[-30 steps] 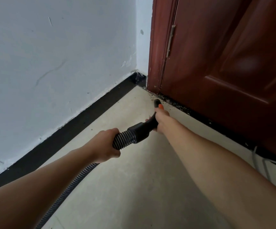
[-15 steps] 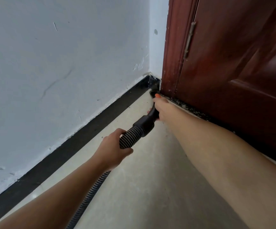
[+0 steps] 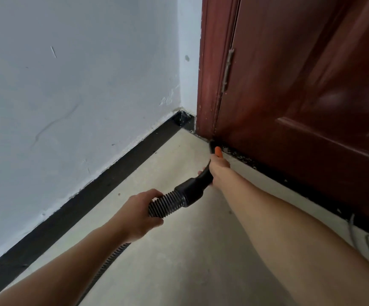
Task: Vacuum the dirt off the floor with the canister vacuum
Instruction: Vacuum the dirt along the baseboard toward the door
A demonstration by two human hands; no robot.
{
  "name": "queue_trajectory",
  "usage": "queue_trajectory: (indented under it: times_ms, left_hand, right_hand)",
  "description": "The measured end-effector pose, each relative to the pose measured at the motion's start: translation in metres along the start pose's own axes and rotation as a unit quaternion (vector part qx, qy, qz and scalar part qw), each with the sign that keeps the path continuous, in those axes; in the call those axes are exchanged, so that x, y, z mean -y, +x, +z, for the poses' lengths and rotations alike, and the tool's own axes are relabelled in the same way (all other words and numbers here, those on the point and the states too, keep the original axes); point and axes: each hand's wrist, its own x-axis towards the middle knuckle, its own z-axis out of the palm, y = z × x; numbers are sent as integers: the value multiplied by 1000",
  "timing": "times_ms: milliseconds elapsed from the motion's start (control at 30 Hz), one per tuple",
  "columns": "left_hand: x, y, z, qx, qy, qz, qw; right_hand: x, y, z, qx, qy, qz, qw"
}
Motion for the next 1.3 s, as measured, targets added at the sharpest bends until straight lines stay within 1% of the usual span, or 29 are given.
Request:
queue_trajectory:
  times_ms: [100, 233, 367, 533, 633, 700, 767, 833, 967, 1033, 1133, 1200, 1300]
  left_hand:
    - [-11, -4, 3, 19, 12, 30, 999]
    - [-15, -16, 0, 33, 27, 49, 998]
    - [-11, -33, -8, 56, 52, 62, 995]
    - [-8, -49, -9, 86, 66, 73, 991]
    - [-19, -49, -2, 98, 78, 90, 988]
    - [-30, -46, 4, 97, 85, 106, 986]
    - [-42, -42, 8, 87, 83, 119, 986]
    - [-51, -38, 10, 72, 73, 119, 988]
    - [-48, -33, 7, 49, 66, 89, 993]
    - [-36, -35, 4, 44, 93, 74, 992]
    - [-19, -41, 4, 56, 170, 63, 982]
    - [-10, -46, 8, 83, 225, 65, 969]
    - [0, -55, 16, 132, 285, 68, 947]
  right_hand:
    - [-2, -6, -21, -19, 15, -5, 1000]
    - [-11, -19, -37, -32, 22, -7, 999]
    - [-33, -41, -51, -53, 54, 31, 997]
    - [-60, -58, -73, -84, 93, 44, 991]
    - [-61, -63, -92, -94, 115, 59, 987]
    - [-52, -60, -101, -100, 112, 49, 987]
    - [-38, -52, -103, -97, 95, 24, 990]
    - [-23, -44, -99, -76, 68, -6, 995]
    - [-8, -34, -75, -30, 38, -25, 998]
    - [-17, -34, -62, -20, 49, -16, 998]
    - [-50, -36, -58, -60, 53, 24, 997]
    - [-78, -41, -65, -89, 56, 54, 993]
    - [-122, -63, -81, -137, 79, 68, 985]
